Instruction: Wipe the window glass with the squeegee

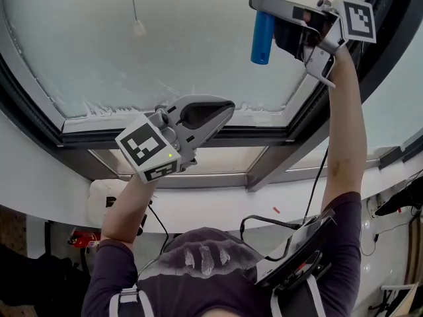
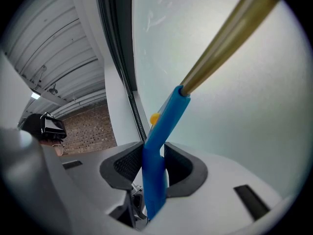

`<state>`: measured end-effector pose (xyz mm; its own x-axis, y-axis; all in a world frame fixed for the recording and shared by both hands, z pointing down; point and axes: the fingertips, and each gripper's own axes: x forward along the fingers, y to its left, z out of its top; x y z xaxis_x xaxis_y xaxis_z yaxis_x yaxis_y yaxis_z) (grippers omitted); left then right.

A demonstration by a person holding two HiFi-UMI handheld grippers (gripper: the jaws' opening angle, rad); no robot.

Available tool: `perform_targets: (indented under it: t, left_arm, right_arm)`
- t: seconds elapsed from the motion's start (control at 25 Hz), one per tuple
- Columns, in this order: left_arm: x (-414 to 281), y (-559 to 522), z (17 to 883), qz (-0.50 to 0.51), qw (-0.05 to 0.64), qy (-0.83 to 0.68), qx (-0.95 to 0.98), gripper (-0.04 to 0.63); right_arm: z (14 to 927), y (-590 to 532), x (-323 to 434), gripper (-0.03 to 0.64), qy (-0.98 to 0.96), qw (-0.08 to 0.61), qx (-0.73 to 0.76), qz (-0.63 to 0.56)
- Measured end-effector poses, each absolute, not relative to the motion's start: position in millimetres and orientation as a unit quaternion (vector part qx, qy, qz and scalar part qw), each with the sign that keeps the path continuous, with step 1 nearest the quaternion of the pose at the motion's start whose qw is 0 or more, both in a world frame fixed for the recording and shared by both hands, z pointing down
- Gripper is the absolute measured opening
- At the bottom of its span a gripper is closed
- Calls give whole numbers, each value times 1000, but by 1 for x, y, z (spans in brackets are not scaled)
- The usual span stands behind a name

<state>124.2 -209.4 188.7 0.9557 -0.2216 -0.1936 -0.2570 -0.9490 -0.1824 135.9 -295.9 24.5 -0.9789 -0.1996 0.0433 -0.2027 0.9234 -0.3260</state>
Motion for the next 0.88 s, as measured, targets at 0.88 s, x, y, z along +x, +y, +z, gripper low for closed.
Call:
perform_targets:
  t: [0.88]
  left_arm:
    - [96, -198, 271, 103, -7, 140, -985, 6]
  right_arm:
    - [109, -293, 132, 132, -967, -32, 96, 232]
